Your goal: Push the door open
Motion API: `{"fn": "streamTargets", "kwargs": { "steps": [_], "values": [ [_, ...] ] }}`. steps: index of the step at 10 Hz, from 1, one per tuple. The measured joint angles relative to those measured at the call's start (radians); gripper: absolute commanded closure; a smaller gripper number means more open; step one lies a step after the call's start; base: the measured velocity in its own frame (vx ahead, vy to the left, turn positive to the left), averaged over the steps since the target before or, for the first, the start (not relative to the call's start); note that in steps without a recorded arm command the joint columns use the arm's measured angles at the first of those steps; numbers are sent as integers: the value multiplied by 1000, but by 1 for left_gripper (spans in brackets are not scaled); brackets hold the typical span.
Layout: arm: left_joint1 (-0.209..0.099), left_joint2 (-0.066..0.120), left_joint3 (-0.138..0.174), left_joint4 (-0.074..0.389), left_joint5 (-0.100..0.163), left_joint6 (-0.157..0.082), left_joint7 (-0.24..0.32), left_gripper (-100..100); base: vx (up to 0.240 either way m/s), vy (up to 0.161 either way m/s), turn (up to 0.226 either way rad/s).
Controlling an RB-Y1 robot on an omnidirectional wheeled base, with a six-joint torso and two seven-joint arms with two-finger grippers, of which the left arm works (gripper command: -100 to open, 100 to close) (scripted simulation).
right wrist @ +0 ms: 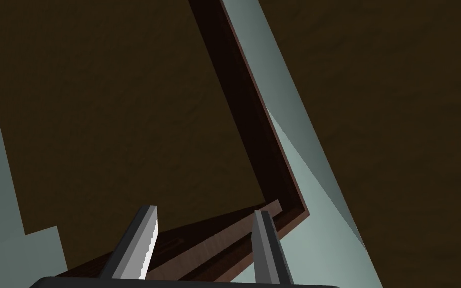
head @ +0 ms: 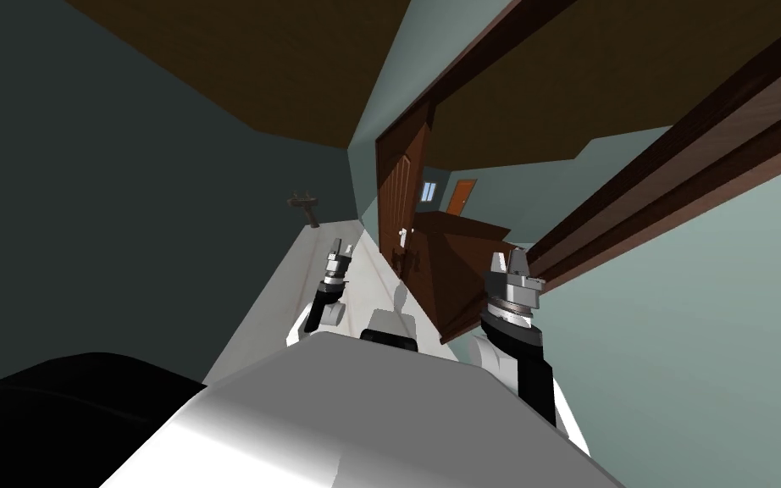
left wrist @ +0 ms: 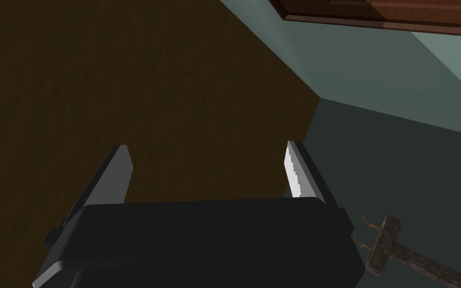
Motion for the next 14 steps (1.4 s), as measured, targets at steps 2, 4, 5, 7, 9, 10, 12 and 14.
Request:
{"fn": "streamTargets", "kwargs": {
  "steps": [2,4,5,7,9,10,12,14],
  "values": [
    [-24,3,-19,31,-6,9,8,-100,94,40,-28],
    [-48,5,-36,74,-11,9,15,-100,90,51,-31],
    [-61,10,-42,97,-11,6,21,-100,101,46,-39],
    [-83,14,-60,132,-16,12,32,-100,95,47,-32],
    [-111,20,-77,169,-19,23,43,-100,100,50,-36],
    [-125,23,-84,197,-20,18,50,-100,87,71,-38],
    [-156,23,-105,246,-26,20,59,-100,83,58,-36],
    [-195,31,-117,297,-27,27,74,-100,100,60,-38]
  ]
}}
